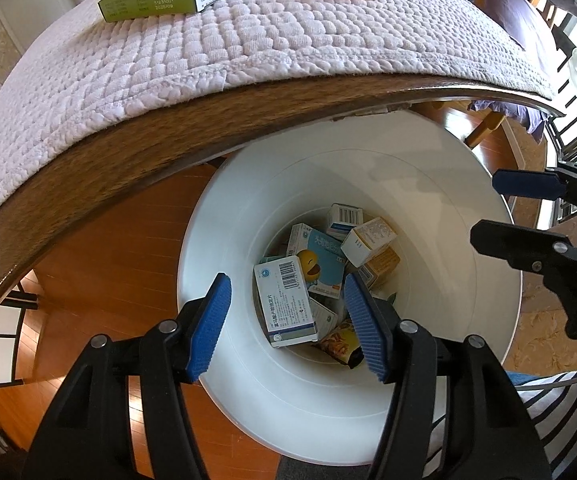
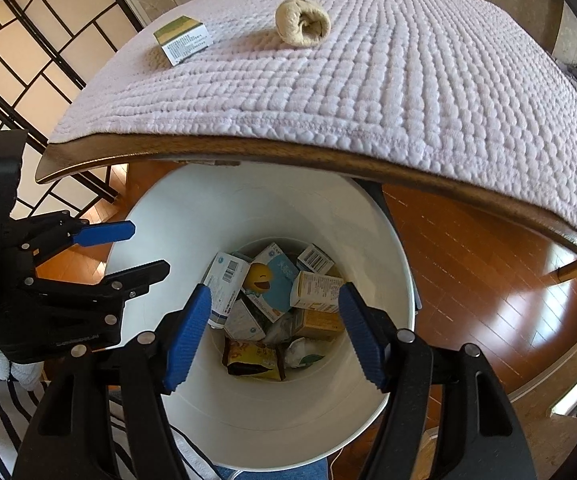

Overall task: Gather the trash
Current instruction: 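Move both grippers back over the bed toward the remaining items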

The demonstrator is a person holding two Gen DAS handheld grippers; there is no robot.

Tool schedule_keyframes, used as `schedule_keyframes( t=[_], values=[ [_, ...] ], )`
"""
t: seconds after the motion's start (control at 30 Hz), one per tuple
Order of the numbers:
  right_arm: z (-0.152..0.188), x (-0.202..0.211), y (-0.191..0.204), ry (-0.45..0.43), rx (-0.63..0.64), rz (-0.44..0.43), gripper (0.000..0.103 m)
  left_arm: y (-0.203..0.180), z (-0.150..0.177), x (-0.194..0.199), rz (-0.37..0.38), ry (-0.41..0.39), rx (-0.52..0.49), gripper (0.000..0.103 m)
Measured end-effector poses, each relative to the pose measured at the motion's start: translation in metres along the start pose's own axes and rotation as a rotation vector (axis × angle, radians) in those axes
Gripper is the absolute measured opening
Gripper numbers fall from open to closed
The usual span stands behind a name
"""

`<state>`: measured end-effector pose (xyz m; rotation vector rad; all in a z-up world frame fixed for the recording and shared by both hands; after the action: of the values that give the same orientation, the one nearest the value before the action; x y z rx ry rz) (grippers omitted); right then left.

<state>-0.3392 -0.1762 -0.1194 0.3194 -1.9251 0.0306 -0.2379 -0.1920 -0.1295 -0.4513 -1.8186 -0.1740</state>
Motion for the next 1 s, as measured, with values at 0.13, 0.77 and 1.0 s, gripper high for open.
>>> schedule_keyframes(
  t=[0.13, 0.77, 1.0],
  values=[
    [-0.002, 0.01, 0.001, -0.014, 0.004, 0.009, 0.066, 0.002, -0.002, 0.008, 0.0, -0.011, -0.001, 0.061],
    [-0.04, 0.091, -0.008, -0.193, 0.037, 0.057, 0.066, 0.001, -0.04, 0.097, 0.032, -0.178, 0.026, 0.059],
    [-0.06, 0.089, 0.007, -0.233, 0.11, 0.068, 0.066, 0.008, -0.062, 0.11, 0.007, -0.228, 0.031, 0.059]
  ],
)
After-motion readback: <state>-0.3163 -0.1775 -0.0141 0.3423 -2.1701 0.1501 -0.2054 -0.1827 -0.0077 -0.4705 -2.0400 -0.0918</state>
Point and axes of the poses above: each gripper's, at about its wrist camera, not at the fingertips, and x roughly against the way its jaws point, y to its left, z to its underside, the point moved 3 cm from there along -x, roughly the way its jaws point, and after that the axes turned 11 degrees about x, right-handed, at the moved point
